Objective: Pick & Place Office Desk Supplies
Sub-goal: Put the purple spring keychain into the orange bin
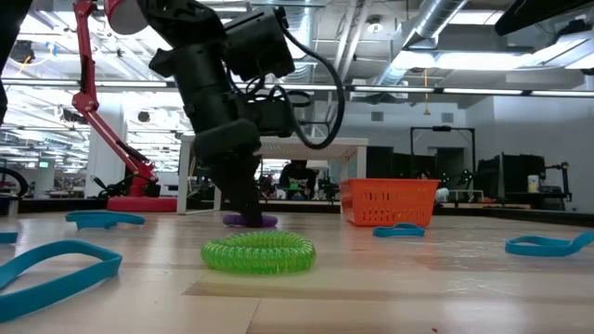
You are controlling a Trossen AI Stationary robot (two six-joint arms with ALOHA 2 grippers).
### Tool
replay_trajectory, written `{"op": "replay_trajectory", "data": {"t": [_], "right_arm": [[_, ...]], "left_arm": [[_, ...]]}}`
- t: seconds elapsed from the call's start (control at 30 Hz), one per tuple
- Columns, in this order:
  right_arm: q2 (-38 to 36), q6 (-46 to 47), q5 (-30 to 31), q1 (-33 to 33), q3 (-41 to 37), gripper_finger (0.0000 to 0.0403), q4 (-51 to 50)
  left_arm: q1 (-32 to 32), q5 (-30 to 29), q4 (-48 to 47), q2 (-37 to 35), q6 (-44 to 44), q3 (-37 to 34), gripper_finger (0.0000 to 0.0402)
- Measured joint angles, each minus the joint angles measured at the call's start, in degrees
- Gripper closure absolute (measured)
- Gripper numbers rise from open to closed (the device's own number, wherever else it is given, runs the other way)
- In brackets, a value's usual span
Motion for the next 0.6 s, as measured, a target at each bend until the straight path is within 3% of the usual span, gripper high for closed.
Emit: {"op": "replay_trajectory", "data": {"t": [0.4, 0.6], "right_arm": [[0.02, 0.44, 0.0, 0.0, 0.0, 0.0246, -0.05], [0.02, 0.44, 0.02, 0.0, 0.0, 0.0246, -0.05]], "left_arm": [[-3.0, -0.96, 25.94, -3.54, 8.67, -0.13, 0.0397], [-1.44, -1.14, 37.61, -3.67, 12.2, -0.11, 0.0397]]}}
